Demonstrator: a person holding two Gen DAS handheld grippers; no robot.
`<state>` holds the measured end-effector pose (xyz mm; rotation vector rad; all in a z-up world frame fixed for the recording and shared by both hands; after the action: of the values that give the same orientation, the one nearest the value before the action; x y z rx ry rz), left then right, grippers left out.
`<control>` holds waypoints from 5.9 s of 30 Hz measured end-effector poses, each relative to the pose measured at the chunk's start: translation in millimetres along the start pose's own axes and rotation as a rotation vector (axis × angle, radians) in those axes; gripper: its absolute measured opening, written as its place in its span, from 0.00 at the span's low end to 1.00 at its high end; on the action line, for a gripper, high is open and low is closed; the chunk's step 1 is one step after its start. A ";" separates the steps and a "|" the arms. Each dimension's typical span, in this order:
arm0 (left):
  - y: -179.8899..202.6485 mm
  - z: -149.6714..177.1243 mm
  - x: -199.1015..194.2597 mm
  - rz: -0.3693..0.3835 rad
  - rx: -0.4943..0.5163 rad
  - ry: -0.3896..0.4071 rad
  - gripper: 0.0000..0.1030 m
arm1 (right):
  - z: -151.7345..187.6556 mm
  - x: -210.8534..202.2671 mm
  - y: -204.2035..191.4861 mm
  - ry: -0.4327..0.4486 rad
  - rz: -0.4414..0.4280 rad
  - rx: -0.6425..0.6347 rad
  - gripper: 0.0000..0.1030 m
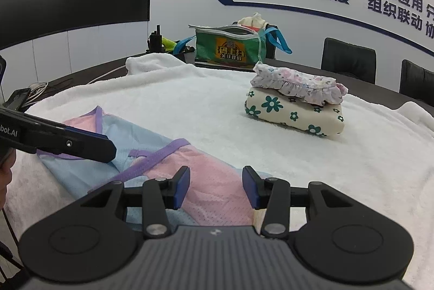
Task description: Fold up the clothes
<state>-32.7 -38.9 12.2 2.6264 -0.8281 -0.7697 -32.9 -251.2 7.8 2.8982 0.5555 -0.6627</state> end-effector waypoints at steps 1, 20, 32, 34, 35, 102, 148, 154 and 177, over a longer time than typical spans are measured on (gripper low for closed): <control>-0.2 0.1 0.0 -0.002 0.000 -0.001 0.55 | 0.4 0.2 0.1 0.000 0.000 0.000 0.42; 1.1 1.9 0.3 -0.006 0.007 -0.011 0.55 | 3.2 -1.1 0.9 -0.009 -0.005 0.001 0.42; -18.2 -17.1 -14.9 -0.057 -0.079 0.089 0.54 | -10.4 9.2 -10.2 0.007 -0.059 0.035 0.30; -5.5 -9.7 -7.6 -0.033 -0.040 0.056 0.54 | -2.6 25.8 -19.3 -0.064 -0.099 0.019 0.30; -1.2 -5.8 -5.1 -0.024 -0.026 0.043 0.54 | 4.4 35.0 -24.4 -0.113 -0.122 0.003 0.30; 4.5 11.9 -38.3 -0.031 -0.035 -0.007 0.70 | -106.1 85.7 -5.6 -0.059 -0.402 -0.344 0.48; 47.6 43.2 5.7 -0.112 0.304 -0.105 0.06 | 18.8 10.2 27.3 -0.112 -0.476 -0.087 0.02; 44.5 9.6 -76.6 -0.104 0.454 -0.045 0.06 | -15.5 -35.2 -15.8 0.041 -0.512 -0.075 0.01; -23.7 43.1 -84.7 -0.077 -0.063 -0.030 0.71 | -4.0 -16.0 -46.7 -0.032 -0.327 0.186 0.43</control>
<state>-105.2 26.1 1.5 2.6097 -0.7023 -0.8433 -62.3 -212.4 17.0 2.9858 1.0292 -0.8406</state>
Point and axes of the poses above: each gripper's, at about its wrist camera, not at the fingertips, and x roughly the way its jaws point, y to its right, z to its underside, the point moved 5 cm from there along x, roughly the way its jaws point, and after that the axes turned 3 degrees about y, right-handed, at the moved point
